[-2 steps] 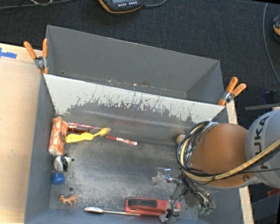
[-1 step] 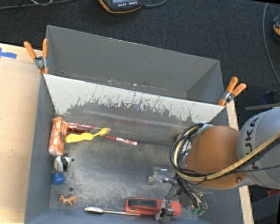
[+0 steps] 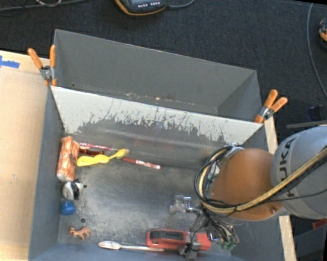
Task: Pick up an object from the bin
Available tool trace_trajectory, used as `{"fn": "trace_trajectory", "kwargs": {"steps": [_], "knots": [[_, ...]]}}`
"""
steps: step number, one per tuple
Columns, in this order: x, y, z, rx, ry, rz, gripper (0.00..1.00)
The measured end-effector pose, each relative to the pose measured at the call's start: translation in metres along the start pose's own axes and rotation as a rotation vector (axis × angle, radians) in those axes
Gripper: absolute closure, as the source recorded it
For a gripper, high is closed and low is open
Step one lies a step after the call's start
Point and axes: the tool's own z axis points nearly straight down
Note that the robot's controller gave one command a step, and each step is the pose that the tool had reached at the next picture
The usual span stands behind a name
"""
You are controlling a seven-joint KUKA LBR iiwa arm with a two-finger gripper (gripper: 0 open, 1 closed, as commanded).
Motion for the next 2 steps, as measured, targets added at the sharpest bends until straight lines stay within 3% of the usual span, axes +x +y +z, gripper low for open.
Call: {"fn": "trace_trajectory", "kwargs": {"steps": [1, 2], "knots": [[0.0006, -0.0077, 0.0030, -0.001, 0.005, -0.008, 1.00], [0.0005, -0.0076, 0.0029, -0.001, 0.004, -0.009, 1.00]]}}
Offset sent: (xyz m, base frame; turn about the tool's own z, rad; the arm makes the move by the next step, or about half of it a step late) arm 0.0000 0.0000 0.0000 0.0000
